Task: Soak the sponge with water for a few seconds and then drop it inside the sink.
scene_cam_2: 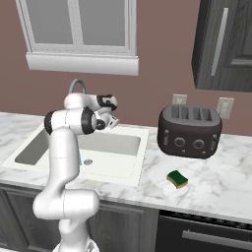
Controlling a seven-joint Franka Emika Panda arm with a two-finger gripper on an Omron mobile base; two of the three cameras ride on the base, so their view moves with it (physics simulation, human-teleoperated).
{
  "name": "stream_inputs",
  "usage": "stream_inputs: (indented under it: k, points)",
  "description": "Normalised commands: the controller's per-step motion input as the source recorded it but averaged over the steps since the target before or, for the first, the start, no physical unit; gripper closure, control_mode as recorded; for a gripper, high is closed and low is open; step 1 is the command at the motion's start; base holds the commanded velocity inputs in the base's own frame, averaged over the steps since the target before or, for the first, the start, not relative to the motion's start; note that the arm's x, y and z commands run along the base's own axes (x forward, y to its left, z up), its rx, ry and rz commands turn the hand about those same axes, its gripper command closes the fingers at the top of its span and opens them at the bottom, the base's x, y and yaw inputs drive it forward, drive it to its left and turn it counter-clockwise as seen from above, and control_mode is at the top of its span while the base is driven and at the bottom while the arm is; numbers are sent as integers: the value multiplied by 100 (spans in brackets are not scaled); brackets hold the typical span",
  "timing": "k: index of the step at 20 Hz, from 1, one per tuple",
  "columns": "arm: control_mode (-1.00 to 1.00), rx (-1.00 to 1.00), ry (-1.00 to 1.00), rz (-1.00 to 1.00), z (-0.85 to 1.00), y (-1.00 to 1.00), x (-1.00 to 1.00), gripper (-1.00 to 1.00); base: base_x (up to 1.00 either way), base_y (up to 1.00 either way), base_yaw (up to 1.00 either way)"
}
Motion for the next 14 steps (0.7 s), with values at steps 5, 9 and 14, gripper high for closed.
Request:
stream_inputs:
  k: [5,9,14]
  points:
    - [-100,13,0,0,51,-47,-6,-100,0,0,0]
    - [-100,16,4,0,62,-48,-11,-100,0,0,0]
    - [-100,12,17,0,59,-44,-22,-100,0,0,0]
